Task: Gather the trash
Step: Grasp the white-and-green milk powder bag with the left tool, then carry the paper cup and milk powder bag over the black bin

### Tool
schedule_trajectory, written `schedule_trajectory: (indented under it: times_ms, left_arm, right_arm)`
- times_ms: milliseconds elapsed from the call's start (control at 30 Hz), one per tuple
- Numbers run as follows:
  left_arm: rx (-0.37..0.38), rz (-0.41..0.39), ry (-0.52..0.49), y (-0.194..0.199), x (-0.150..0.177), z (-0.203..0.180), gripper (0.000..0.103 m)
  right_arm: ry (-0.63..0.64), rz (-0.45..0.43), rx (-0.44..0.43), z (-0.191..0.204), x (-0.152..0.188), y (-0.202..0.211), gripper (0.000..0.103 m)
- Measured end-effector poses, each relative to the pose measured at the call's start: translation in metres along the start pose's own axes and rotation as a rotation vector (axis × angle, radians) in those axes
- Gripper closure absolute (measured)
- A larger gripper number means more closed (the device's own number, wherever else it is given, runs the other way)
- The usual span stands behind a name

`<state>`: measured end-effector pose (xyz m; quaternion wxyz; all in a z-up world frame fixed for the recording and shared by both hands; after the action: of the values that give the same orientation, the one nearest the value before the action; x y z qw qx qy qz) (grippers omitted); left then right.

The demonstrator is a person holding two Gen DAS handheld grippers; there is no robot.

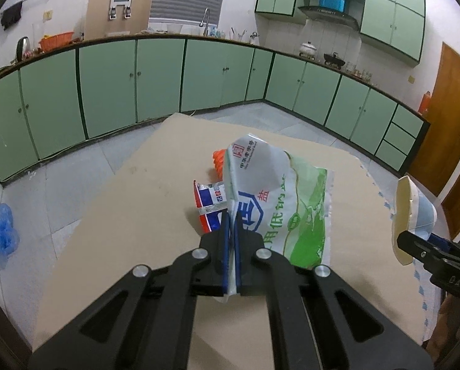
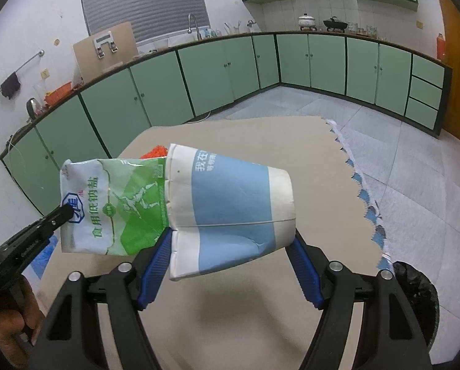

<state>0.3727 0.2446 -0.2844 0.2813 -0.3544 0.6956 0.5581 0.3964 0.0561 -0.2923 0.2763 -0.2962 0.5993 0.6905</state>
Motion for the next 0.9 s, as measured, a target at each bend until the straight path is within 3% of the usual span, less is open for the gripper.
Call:
schedule_trajectory:
  times_ms: [400,900]
  left_arm:
    - [0.014,-0.028,-0.031,0.053,-0.004,-0.033,0.102]
    - [0.115,-0.061,-0.142,0.103,0.004,-0.127,0.102]
  right_arm:
    - [-0.009,-0.047,-0.002,-0.020,0.005,0.057,0.031]
    - [-0.079,-0.121,0.046,-0.078,0.012,0.131,0.031]
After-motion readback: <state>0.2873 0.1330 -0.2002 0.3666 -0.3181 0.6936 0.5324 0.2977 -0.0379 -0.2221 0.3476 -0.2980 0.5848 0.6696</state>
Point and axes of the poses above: each gripper's, at about its wrist camera, not at the fingertips, and y roughly against the way its jaws point, z to its left, x to its underside, the point moved 4 cm from there along -y, roughly the way its jaws point, and after that the axes turned 6 degrees about x, right-handed, at the moved point
